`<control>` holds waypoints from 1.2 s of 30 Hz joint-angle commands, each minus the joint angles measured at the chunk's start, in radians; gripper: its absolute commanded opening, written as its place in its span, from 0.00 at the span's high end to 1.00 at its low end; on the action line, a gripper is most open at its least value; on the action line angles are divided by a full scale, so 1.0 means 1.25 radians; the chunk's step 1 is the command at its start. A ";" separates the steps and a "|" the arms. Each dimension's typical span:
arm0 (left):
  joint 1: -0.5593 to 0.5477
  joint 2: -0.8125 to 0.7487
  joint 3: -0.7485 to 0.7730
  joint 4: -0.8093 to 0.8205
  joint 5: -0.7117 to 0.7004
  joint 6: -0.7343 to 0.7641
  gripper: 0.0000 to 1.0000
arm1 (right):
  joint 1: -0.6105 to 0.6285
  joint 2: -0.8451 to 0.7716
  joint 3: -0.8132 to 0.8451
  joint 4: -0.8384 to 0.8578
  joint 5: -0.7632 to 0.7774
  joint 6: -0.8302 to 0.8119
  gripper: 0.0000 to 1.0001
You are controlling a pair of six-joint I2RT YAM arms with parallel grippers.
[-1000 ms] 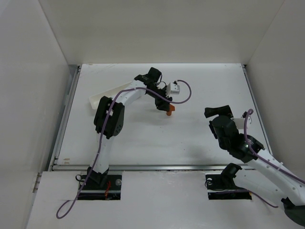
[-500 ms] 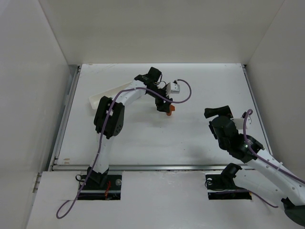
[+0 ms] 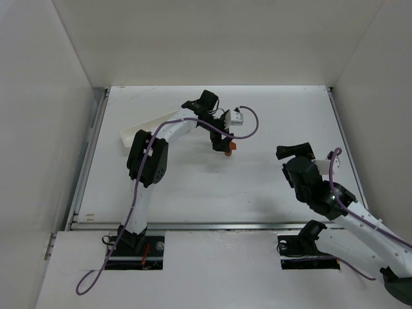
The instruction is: Build the wood block tower
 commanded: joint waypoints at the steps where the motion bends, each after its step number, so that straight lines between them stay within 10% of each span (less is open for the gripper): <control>1: 0.000 -0.058 0.023 0.011 0.016 -0.001 0.13 | 0.005 -0.011 0.003 -0.001 0.020 -0.004 0.00; 13: 0.035 -0.126 0.032 0.076 0.064 -0.087 0.13 | 0.005 -0.019 0.057 -0.052 0.064 -0.027 0.00; 19: 0.094 -0.232 -0.052 0.294 0.056 -0.366 0.13 | 0.005 -0.019 0.115 -0.089 0.114 -0.090 0.00; 28: 0.227 -0.341 0.004 0.243 -0.505 -0.579 0.08 | 0.005 -0.019 0.267 -0.220 0.257 -0.250 0.00; 36: 0.482 -0.468 -0.060 0.165 -0.649 -0.699 0.01 | 0.005 0.104 0.490 -0.437 0.374 -0.250 0.00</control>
